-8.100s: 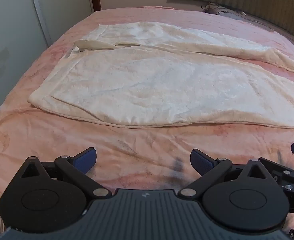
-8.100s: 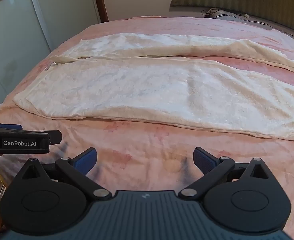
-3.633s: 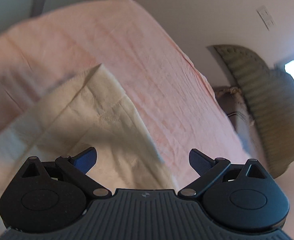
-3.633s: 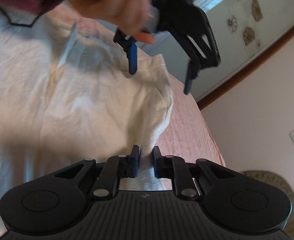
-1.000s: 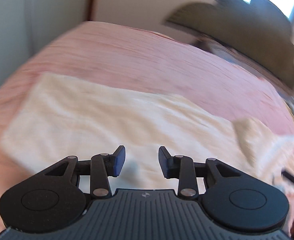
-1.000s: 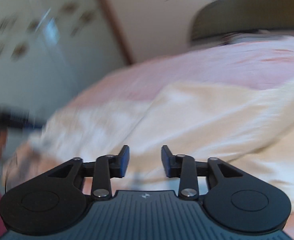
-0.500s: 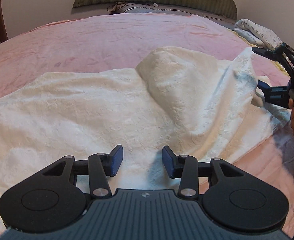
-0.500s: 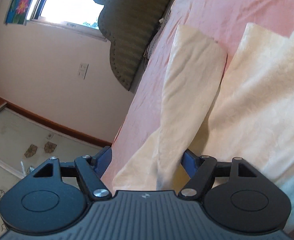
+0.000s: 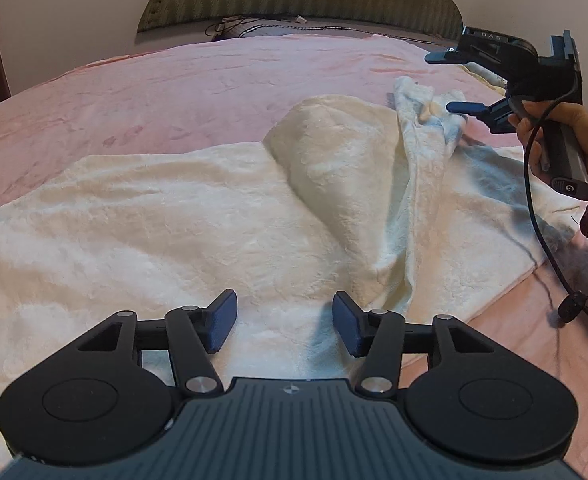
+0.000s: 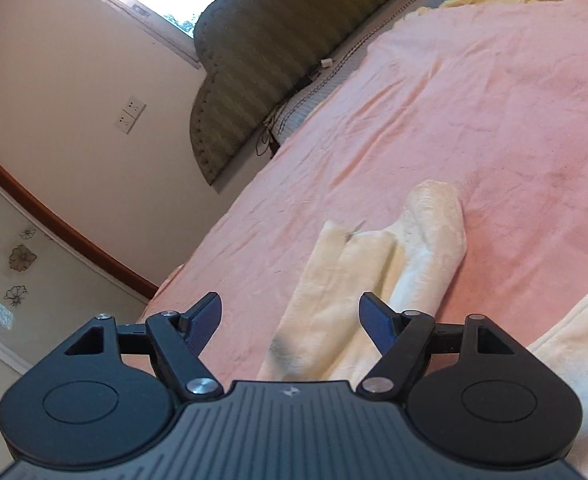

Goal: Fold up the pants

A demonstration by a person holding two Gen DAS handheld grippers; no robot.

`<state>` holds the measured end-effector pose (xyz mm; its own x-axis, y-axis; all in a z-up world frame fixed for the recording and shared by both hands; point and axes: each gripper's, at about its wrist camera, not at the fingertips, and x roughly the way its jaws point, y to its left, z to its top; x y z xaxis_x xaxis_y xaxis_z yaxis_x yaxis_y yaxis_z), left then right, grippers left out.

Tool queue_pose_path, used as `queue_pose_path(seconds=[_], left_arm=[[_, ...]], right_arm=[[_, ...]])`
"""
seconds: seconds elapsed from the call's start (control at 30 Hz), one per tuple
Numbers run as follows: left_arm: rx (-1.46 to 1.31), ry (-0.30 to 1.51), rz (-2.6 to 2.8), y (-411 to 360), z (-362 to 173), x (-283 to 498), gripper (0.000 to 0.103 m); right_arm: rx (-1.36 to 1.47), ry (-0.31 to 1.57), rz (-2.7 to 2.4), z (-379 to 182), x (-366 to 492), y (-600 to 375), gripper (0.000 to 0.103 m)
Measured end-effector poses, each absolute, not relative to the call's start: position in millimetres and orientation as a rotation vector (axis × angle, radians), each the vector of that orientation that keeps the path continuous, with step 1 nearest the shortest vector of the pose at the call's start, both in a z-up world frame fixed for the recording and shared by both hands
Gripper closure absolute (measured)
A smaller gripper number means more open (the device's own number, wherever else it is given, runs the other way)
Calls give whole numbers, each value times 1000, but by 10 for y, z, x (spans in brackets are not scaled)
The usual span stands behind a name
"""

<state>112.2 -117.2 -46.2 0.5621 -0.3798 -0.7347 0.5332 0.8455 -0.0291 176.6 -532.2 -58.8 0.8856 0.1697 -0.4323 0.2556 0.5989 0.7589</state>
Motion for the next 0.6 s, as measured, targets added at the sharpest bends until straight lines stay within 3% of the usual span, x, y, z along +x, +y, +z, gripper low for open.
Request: queue_pose_path(seconds=[0.2,0.43,0.6], left_arm=[[228,788,-537,-1202,-479,1086,43],[225,768,-542,-1196,-512,1080,38],[221,756,-551,-1179,-527,1082,37]], right_arm=[[847,534,-67,-536,1944,-5310,26],[229,722,-83,-303,2592,-4554,26],[80,856,-175,-645,2947,-4303,29]])
